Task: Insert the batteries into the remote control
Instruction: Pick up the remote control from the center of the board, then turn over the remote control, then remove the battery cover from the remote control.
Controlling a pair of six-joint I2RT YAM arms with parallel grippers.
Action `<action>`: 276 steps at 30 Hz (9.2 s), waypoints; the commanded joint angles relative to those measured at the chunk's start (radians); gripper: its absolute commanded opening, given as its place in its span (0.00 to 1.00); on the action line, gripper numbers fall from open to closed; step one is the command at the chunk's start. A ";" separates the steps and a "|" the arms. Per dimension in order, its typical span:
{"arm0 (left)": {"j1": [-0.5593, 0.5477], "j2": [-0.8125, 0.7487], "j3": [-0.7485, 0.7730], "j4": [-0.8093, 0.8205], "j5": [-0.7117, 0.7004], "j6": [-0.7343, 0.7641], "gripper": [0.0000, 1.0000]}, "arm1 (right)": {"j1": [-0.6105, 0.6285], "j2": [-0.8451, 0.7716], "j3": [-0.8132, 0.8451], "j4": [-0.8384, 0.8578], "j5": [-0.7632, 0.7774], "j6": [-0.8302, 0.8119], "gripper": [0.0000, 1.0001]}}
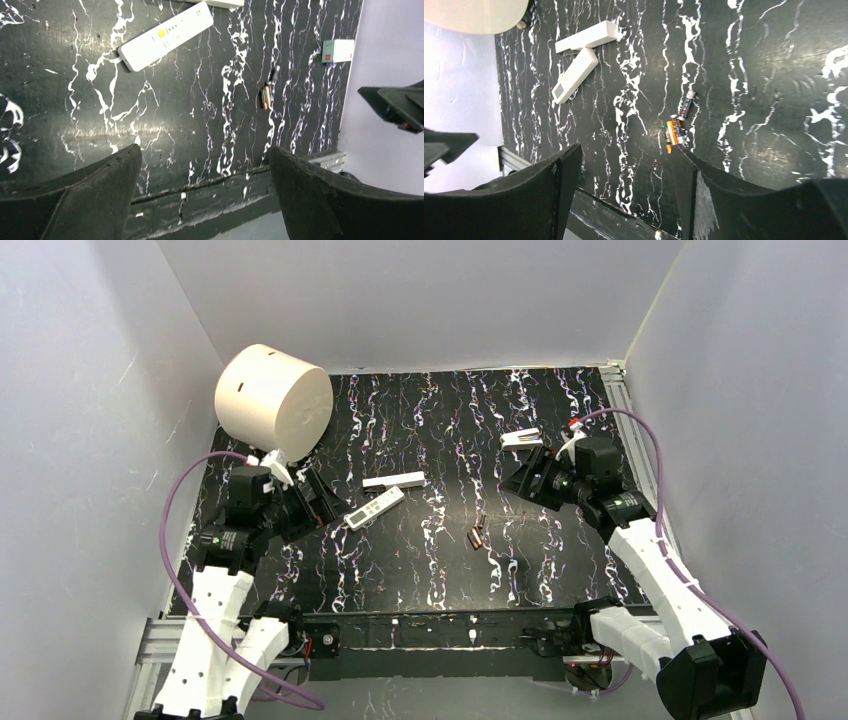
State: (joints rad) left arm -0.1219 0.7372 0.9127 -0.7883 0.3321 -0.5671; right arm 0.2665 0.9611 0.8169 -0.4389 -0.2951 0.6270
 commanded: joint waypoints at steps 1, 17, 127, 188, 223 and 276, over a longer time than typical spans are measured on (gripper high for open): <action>-0.002 -0.002 -0.129 0.150 0.033 -0.111 0.95 | 0.080 0.018 -0.026 0.158 -0.025 0.068 0.73; -0.160 0.606 -0.033 0.508 -0.095 0.126 0.99 | 0.214 0.093 -0.104 0.261 0.061 0.082 0.73; -0.542 0.548 0.245 0.574 0.542 0.027 0.63 | 0.265 -0.191 -0.265 0.829 0.066 0.614 0.32; -0.345 0.524 0.214 0.487 0.724 0.030 0.00 | 0.276 -0.032 -0.097 0.542 -0.222 0.177 0.99; -0.295 0.519 0.189 0.725 0.937 -0.161 0.00 | 0.276 0.037 -0.231 1.118 -0.365 0.566 0.56; -0.153 0.585 0.076 0.735 0.914 -0.179 0.00 | 0.277 0.056 -0.020 0.561 -0.176 0.370 0.56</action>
State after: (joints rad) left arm -0.2821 1.3228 0.9691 -0.0120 1.2221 -0.7841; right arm 0.5449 1.0260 0.7624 0.1070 -0.4488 0.9886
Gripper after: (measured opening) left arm 0.229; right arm 0.595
